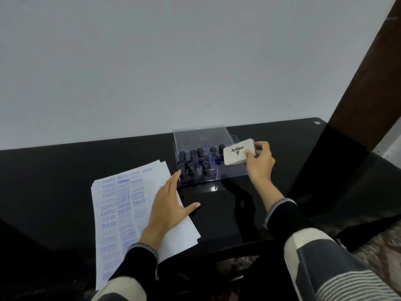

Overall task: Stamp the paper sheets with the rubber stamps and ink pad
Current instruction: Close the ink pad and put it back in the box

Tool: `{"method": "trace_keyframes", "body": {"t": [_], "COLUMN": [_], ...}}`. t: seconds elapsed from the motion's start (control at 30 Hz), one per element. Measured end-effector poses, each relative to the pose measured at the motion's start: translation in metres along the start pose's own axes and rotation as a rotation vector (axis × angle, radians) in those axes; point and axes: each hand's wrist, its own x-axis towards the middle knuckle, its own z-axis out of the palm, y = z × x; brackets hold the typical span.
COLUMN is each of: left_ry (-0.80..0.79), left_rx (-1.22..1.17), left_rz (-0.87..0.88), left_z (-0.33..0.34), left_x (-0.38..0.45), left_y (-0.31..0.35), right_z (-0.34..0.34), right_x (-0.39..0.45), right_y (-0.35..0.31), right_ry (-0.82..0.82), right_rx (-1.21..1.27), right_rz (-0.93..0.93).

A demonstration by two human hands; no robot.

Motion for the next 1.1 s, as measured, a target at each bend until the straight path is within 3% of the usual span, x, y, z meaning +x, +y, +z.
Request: {"method": "trace_keyframes", "body": {"t": [0.3, 0.47, 0.67, 0.83, 0.93, 1.03, 1.1], "left_ry": [-0.003, -0.005, -0.004, -0.017, -0.039, 0.183, 0.356], "left_rx": [0.011, 0.026, 0.014, -0.04, -0.213, -0.305, -0.191], "left_rz": [0.019, 0.022, 0.023, 0.015, -0.055, -0.237, -0.427], "left_z": [0.0, 0.0, 0.0, -0.003, -0.01, -0.024, -0.039], "left_x": [-0.001, 0.0, 0.001, 0.001, 0.001, -0.003, -0.008], "left_y": [0.002, 0.002, 0.002, 0.003, 0.004, -0.001, -0.008], "right_z": [0.032, 0.039, 0.04, 0.04, 0.045, 0.058, 0.068], "right_x": [0.011, 0.006, 0.004, -0.006, -0.018, -0.05, -0.082], "right_y": [0.003, 0.01, 0.008, 0.001, 0.001, -0.001, -0.007], "right_ry": [-0.173, -0.156, -0.31, -0.336, -0.222, -0.123, -0.156], "right_rx": [-0.454, -0.837, -1.095, -1.066, -0.884, -0.575, -0.371], "right_rz": [0.081, -0.032, -0.056, -0.056, -0.155, -0.337, -0.318]}}
